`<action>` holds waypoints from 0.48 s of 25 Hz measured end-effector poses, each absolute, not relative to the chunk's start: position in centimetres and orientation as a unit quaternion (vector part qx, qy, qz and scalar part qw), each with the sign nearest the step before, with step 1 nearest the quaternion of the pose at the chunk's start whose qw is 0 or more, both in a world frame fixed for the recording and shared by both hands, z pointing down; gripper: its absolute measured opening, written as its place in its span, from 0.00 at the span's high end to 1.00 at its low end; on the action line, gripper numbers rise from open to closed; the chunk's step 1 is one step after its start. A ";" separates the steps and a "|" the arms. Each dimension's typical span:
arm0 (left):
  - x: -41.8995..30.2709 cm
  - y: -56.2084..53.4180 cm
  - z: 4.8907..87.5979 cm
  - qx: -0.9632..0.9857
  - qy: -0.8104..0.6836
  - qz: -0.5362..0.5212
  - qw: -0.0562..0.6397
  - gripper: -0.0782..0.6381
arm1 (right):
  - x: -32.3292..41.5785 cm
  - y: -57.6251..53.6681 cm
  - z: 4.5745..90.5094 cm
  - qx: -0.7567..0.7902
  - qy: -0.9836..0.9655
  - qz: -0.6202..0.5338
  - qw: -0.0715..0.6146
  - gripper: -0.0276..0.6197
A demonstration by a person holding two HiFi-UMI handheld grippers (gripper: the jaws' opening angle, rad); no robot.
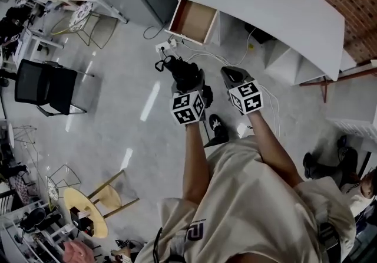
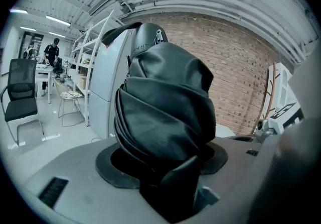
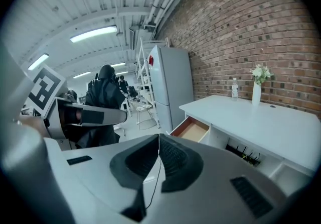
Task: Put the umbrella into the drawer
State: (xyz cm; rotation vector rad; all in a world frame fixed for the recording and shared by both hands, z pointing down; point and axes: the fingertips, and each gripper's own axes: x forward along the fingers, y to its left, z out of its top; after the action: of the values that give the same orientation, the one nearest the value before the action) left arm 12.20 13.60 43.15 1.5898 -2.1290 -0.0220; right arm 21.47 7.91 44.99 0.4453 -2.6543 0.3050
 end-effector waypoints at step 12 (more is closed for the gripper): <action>7.0 11.6 44.4 0.598 -0.760 -0.021 0.255 0.52 | 17.6 6.4 44.8 0.198 -0.950 0.115 0.214 0.85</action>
State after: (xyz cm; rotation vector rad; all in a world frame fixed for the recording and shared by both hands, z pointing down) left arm 7.00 11.62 44.42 1.6234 -2.0621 -0.0572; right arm 17.64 6.44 44.76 0.5480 -2.6350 0.3203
